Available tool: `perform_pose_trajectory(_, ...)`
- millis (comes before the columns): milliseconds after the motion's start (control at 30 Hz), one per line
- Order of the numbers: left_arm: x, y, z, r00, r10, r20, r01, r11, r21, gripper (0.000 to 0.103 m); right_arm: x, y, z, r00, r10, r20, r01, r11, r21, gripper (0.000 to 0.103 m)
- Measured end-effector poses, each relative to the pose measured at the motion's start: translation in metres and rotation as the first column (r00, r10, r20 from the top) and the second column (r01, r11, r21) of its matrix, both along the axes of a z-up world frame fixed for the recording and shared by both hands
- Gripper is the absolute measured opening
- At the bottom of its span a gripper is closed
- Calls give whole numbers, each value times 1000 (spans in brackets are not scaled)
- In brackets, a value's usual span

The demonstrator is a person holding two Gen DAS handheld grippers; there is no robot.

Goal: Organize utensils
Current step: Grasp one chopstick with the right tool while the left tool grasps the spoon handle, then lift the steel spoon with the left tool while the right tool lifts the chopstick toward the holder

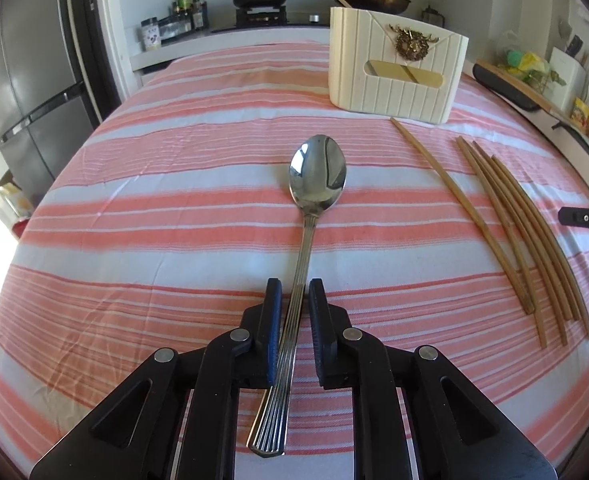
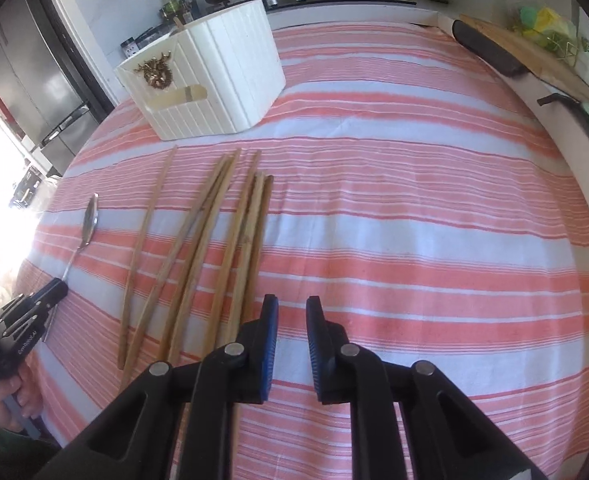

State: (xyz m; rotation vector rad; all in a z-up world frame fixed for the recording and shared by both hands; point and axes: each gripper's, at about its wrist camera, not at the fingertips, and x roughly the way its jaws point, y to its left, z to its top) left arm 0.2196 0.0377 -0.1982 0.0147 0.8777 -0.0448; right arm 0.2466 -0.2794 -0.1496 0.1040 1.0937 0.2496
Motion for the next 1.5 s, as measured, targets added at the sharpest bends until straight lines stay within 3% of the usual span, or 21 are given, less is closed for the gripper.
perform_pose_trajectory(133, -1, 1, 0, 1000, -1, 1, 1, 1000, -5, 14, -3, 11, -2, 999, 51, -11, -50, 998, 29, 15)
perform_pose_trajectory(233, -1, 2, 0, 1000, -3, 2, 3, 1000, -5, 15, -3, 21, -10, 997, 74, -29, -76, 995, -59, 14)
perform_pose_trajectory(300, -1, 1, 0, 1000, -3, 3, 3, 1000, -3, 15, -2, 23, -13, 996, 84, -39, -86, 995, -57, 14)
perform_pose_trajectory(467, 0, -1, 1, 1000, -10, -3, 10, 1000, 14, 18, 2, 46, -13, 992, 124, -33, -128, 966, -224, 11)
perform_pose_trajectory(567, 1, 7, 3, 999, -27, -34, 26, 1000, -16, 29, -1, 41, -13, 995, 101, -20, -102, 955, -278, 11)
perform_pose_trajectory(633, 1, 13, 4, 997, -50, -65, 47, 998, -42, 49, -9, 29, -11, 997, 75, -25, -80, 951, -298, 11)
perform_pose_trajectory(667, 2, 15, 5, 995, -67, -79, 63, 997, -54, 68, -13, 26, -11, 997, 66, -33, -73, 950, -302, 11)
perform_pose_trajectory(700, 3, 16, 6, 993, -83, -86, 77, 995, -65, 81, -17, 23, -11, 997, 60, -42, -70, 952, -300, 11)
perform_pose_trajectory(800, 14, 11, 10, 987, -136, -91, 130, 989, -69, 83, -21, 20, -11, 996, 66, -53, -78, 958, -276, 15)
perform_pose_trajectory(900, 35, 0, 10, 979, -171, -108, 172, 985, -2, 86, -21, 22, -12, 995, 81, -53, -93, 961, -261, 17)
perform_pose_trajectory(1033, 65, -10, 4, 971, -180, -155, 190, 980, 57, 86, -6, 21, -14, 994, 90, -61, -101, 972, -214, 23)
perform_pose_trajectory(1333, 111, -18, 2, 954, -212, -211, 225, 974, 36, 87, 61, 32, -18, 994, 91, -59, -101, 976, -193, 23)
perform_pose_trajectory(1400, 115, -20, 4, 949, -235, -210, 243, 970, 15, 70, 76, 35, -18, 994, 89, -67, -101, 975, -200, 21)
perform_pose_trajectory(1433, 116, -21, 6, 949, -245, -200, 253, 967, 15, 63, 82, 37, -18, 994, 89, -68, -101, 970, -220, 11)
perform_pose_trajectory(1467, 117, -22, 8, 948, -253, -192, 260, 965, 15, 43, 87, 38, -19, 994, 88, -67, -101, 968, -232, 6)
perform_pose_trajectory(1500, 118, -20, 9, 947, -259, -191, 264, 965, 3, 42, 92, 37, -19, 994, 85, -66, -98, 971, -218, 6)
